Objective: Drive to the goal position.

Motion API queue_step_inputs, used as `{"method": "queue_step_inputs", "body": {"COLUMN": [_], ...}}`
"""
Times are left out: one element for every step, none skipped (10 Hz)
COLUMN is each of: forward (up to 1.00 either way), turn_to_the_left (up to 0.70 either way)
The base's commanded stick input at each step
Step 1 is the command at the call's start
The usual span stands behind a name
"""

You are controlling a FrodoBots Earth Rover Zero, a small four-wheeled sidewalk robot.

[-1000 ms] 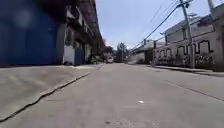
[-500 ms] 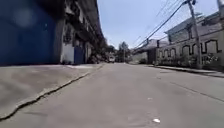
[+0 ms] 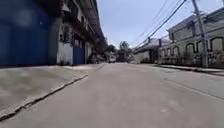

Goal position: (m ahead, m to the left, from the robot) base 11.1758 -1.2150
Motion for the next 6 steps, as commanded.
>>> {"method": "queue_step_inputs", "body": {"forward": [1.00, 1.00, 1.00, 1.00, 1.00, 1.00], "turn_to_the_left": [0.00, 0.00, 0.00, 0.00, 0.00, 0.00]}}
